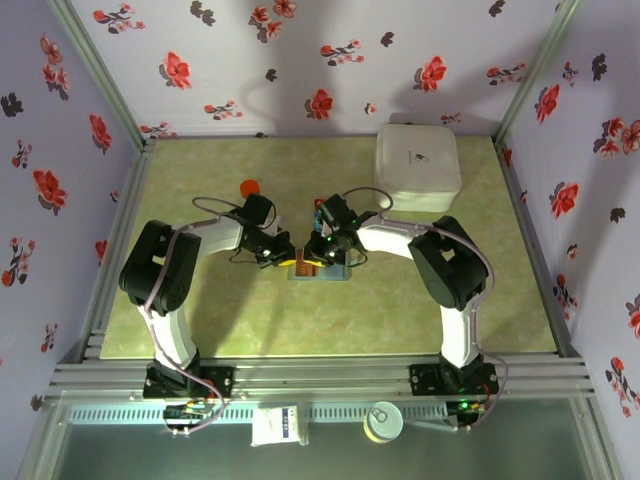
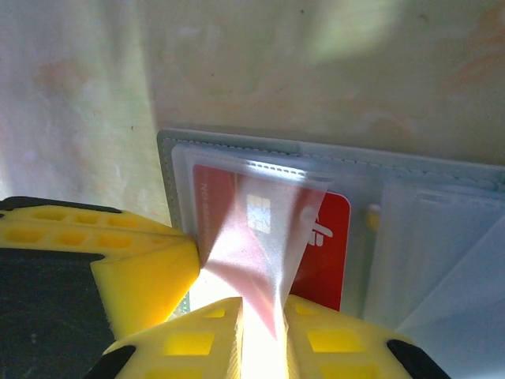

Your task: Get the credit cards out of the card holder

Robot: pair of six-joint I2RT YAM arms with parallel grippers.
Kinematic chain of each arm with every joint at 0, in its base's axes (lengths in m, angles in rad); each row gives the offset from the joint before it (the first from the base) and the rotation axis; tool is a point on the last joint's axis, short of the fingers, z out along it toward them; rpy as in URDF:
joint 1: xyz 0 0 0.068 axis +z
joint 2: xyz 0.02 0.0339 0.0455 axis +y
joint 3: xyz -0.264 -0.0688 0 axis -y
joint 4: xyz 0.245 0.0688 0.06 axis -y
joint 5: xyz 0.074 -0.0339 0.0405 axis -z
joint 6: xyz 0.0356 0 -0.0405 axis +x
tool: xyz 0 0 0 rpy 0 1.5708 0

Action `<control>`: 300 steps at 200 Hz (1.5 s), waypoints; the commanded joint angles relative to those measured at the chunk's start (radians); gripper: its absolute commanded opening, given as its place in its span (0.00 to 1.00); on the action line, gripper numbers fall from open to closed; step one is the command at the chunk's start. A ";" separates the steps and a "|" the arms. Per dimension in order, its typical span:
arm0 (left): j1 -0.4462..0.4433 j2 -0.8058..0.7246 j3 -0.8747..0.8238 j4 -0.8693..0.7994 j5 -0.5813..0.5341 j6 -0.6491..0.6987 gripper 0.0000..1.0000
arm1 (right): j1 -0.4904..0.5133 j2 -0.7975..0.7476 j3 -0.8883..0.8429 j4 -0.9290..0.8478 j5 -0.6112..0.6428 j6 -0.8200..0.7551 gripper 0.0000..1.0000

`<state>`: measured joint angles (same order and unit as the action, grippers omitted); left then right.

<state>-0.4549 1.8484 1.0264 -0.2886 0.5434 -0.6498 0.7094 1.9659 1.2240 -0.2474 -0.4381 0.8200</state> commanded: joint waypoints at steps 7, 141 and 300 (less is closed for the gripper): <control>0.007 0.010 -0.026 -0.017 -0.003 0.013 0.00 | 0.010 0.021 0.019 -0.047 0.024 -0.007 0.20; 0.007 -0.067 -0.027 -0.030 -0.003 0.000 0.00 | 0.026 -0.005 0.084 -0.177 0.100 -0.072 0.21; -0.051 -0.024 -0.014 -0.030 0.003 -0.004 0.00 | 0.015 -0.046 0.042 -0.164 0.128 -0.068 0.24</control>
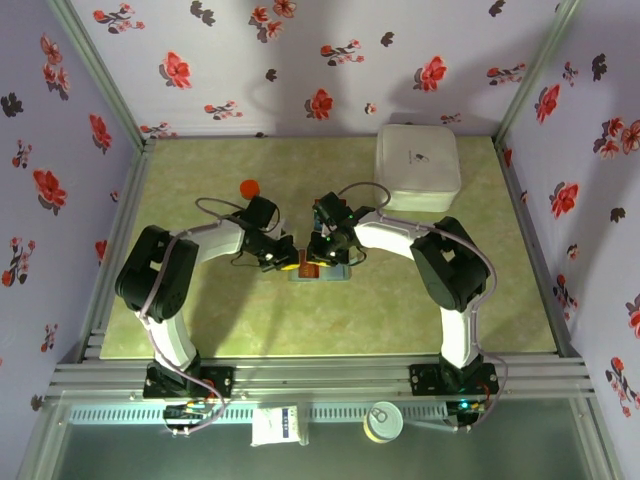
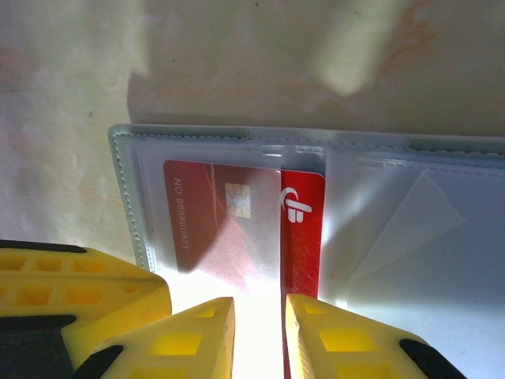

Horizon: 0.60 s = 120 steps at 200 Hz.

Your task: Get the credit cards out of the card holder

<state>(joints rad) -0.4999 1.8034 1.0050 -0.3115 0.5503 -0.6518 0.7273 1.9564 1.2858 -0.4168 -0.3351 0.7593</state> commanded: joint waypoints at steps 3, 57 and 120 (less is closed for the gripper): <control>-0.006 0.022 0.007 -0.009 -0.006 0.000 0.00 | -0.003 -0.035 -0.020 0.006 0.025 -0.007 0.24; -0.006 0.050 0.003 -0.032 -0.037 0.016 0.00 | -0.012 -0.038 -0.025 0.007 0.027 -0.013 0.25; -0.007 0.049 0.007 -0.038 -0.044 0.018 0.00 | -0.025 -0.036 -0.040 0.010 0.027 -0.020 0.27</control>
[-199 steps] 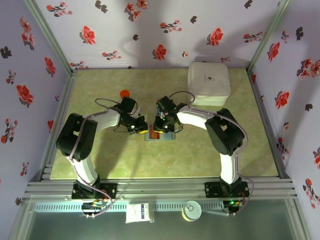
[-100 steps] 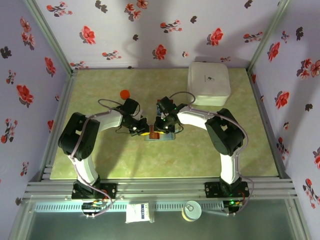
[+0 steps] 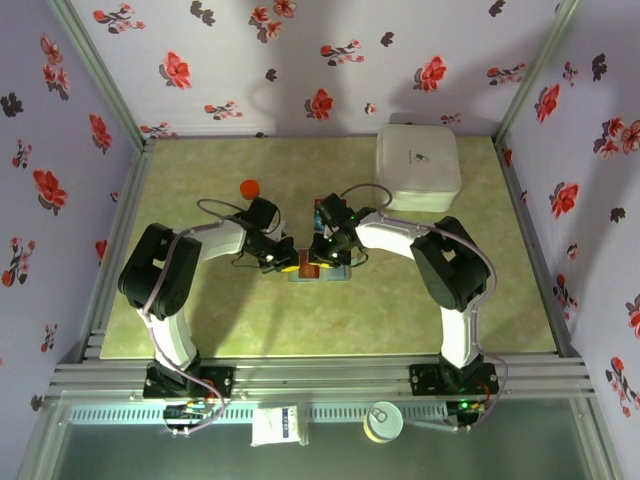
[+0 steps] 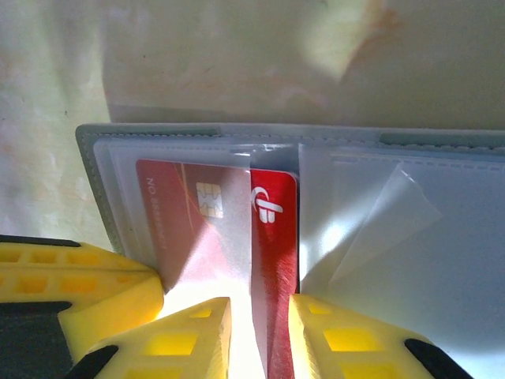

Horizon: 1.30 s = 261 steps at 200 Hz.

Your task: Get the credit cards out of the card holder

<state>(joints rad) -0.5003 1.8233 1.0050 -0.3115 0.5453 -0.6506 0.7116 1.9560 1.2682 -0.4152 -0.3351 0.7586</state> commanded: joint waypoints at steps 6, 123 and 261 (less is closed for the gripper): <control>-0.006 0.030 0.007 -0.038 -0.039 0.017 0.00 | -0.010 -0.035 -0.022 0.009 0.027 -0.020 0.27; -0.004 0.028 0.014 -0.048 -0.038 0.019 0.00 | -0.014 -0.009 -0.033 0.009 0.032 -0.028 0.28; -0.004 0.043 0.034 -0.066 -0.039 0.026 0.00 | -0.027 -0.023 -0.077 0.120 -0.054 0.008 0.29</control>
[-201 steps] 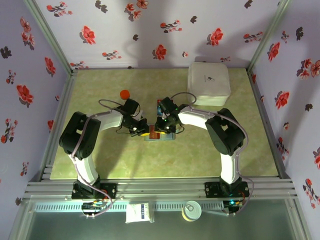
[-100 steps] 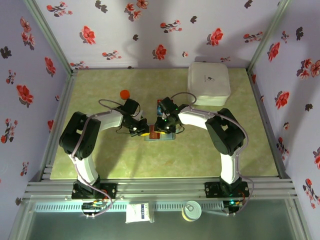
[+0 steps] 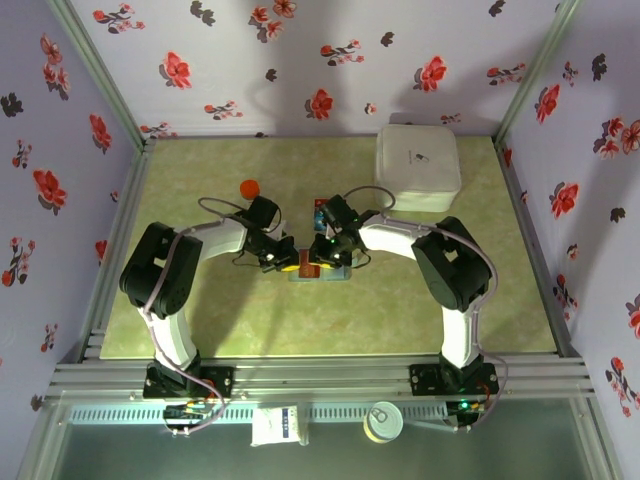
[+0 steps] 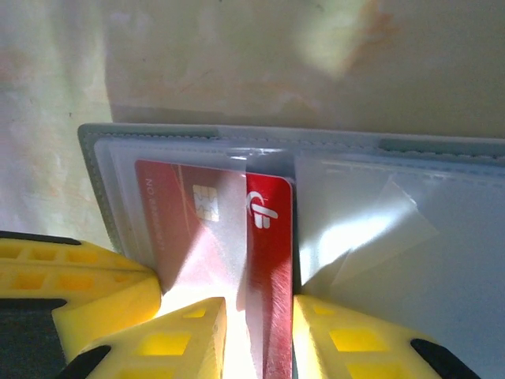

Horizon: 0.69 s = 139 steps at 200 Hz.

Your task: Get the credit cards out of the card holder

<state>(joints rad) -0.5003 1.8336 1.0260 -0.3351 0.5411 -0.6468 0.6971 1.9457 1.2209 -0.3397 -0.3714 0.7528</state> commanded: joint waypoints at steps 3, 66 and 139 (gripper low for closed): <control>-0.004 0.035 0.014 -0.040 -0.036 0.023 0.00 | -0.013 -0.014 -0.033 0.052 -0.022 0.015 0.29; -0.004 0.037 0.018 -0.028 -0.014 0.013 0.00 | -0.042 -0.074 -0.134 0.237 -0.107 0.079 0.26; -0.002 0.039 0.019 -0.022 -0.007 0.005 0.00 | -0.067 -0.074 -0.222 0.435 -0.187 0.160 0.17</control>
<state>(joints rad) -0.5003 1.8412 1.0336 -0.3363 0.5442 -0.6472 0.6388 1.8931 1.0210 0.0006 -0.5159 0.8726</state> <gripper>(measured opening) 0.038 0.180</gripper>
